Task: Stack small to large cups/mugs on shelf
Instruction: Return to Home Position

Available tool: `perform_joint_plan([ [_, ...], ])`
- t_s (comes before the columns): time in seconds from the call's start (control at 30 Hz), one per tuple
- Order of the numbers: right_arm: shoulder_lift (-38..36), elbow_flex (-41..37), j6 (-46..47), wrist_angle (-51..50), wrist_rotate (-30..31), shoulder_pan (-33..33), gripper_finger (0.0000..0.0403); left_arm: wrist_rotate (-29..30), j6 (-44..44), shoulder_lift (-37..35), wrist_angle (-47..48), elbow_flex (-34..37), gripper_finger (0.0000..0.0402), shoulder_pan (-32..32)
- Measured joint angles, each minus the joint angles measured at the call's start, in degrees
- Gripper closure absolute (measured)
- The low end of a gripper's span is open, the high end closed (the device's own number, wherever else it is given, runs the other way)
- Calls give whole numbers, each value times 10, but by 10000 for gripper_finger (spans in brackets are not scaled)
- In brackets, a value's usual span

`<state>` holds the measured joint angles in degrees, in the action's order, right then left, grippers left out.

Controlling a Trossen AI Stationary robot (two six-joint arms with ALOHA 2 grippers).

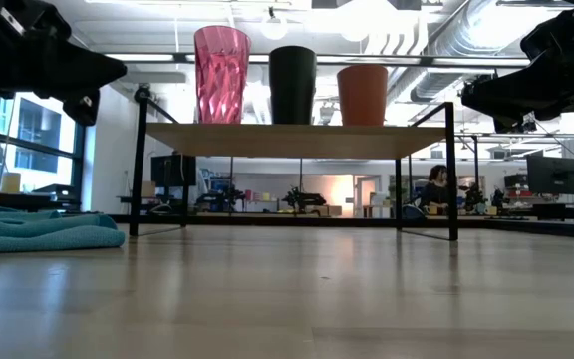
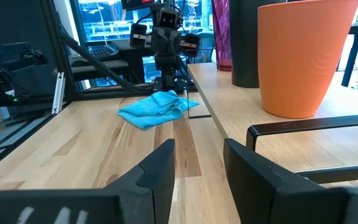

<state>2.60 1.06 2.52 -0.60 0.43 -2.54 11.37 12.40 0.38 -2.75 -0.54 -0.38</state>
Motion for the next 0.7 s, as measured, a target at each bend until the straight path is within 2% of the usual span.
perform_joint_plan([
  [0.13,0,0,0,0,0,0,274,-27,-16,0,5,0,378,0],
  [0.37,0,0,0,0,0,0,274,-93,-133,0,12,0,378,0],
  [0.57,0,0,0,0,0,0,274,-92,-205,0,17,0,378,0],
  [0.7,0,0,0,0,0,0,274,-89,-214,0,11,0,378,1],
])
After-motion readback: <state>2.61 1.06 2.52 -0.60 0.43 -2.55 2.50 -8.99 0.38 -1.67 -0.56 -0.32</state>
